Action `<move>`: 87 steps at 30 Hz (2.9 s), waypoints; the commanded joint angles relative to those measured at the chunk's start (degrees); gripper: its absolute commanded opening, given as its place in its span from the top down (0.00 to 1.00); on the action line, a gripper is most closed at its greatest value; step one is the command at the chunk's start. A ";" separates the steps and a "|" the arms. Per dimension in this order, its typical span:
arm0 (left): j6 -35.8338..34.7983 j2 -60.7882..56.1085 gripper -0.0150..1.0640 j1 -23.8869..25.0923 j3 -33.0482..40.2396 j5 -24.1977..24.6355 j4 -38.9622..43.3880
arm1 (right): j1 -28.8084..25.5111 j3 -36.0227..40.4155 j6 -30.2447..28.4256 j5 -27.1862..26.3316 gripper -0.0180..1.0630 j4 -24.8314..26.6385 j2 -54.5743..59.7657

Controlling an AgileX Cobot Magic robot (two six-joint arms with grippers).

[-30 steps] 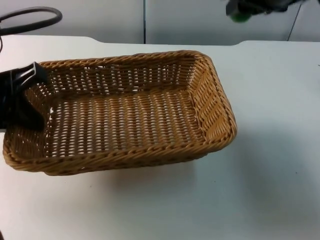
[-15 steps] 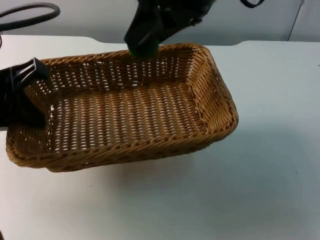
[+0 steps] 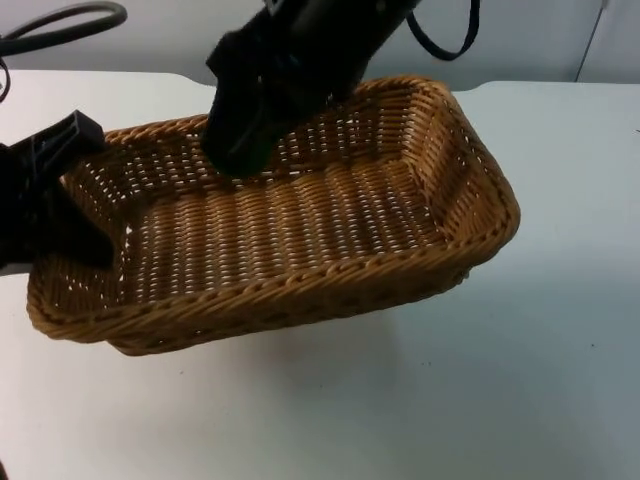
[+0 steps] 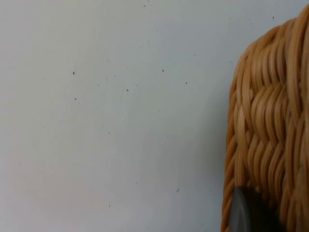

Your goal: Pick up the basket with the left hand and place the ball into the basket with the right hand.

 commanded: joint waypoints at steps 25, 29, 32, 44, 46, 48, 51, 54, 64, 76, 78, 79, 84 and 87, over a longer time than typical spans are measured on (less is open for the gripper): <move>-0.66 -0.84 0.99 0.23 -0.02 1.51 -1.42 | 0.11 0.01 7.37 -0.68 0.78 -7.27 2.46; -0.66 -0.84 0.99 0.23 -0.02 1.51 -1.33 | 0.11 0.01 7.55 -0.68 0.52 -7.17 2.46; -0.66 -0.84 0.99 0.23 -0.02 1.62 -1.35 | 0.11 0.01 7.80 -0.80 0.46 -6.62 2.46; -0.42 -0.84 0.99 0.23 -0.02 2.17 -0.54 | 0.11 -0.59 8.92 -1.87 0.70 -6.56 -3.31; -0.43 -0.84 0.99 0.23 -0.02 2.29 -0.28 | 0.11 -1.74 8.82 -1.46 0.86 -6.72 -5.36; -0.43 -0.84 0.99 0.23 -0.02 2.41 -0.05 | 0.11 -3.58 8.50 -1.10 0.99 -6.72 -8.32; -0.43 -0.84 0.99 0.23 -0.02 2.38 0.52 | 0.11 -6.25 8.60 -1.10 0.99 -6.72 -12.81; 0.00 -0.84 0.99 0.23 -0.02 2.38 0.79 | 0.11 -8.37 9.03 -0.95 0.99 -6.72 -16.17; 1.60 -0.84 0.99 0.23 -0.02 0.40 -1.39 | 0.11 -9.32 9.29 4.12 0.99 -6.72 -25.84; 6.79 5.30 0.99 0.23 -7.64 1.54 2.62 | 0.11 -9.22 10.35 9.52 0.99 -6.77 -25.94; 6.63 6.33 0.99 0.23 -8.43 1.54 3.14 | 0.11 -9.22 10.35 9.52 0.99 -6.77 -25.94; 6.39 7.56 0.99 0.23 -9.12 1.54 3.83 | 0.11 -9.22 10.35 9.52 0.99 -6.77 -25.94; 5.51 12.48 0.99 0.23 -11.72 1.16 7.08 | 0.11 -9.22 10.35 9.52 0.99 -6.88 -25.94; 5.51 15.48 0.99 0.23 -13.60 1.28 8.21 | 0.11 -9.22 10.35 9.52 0.99 -6.88 -25.94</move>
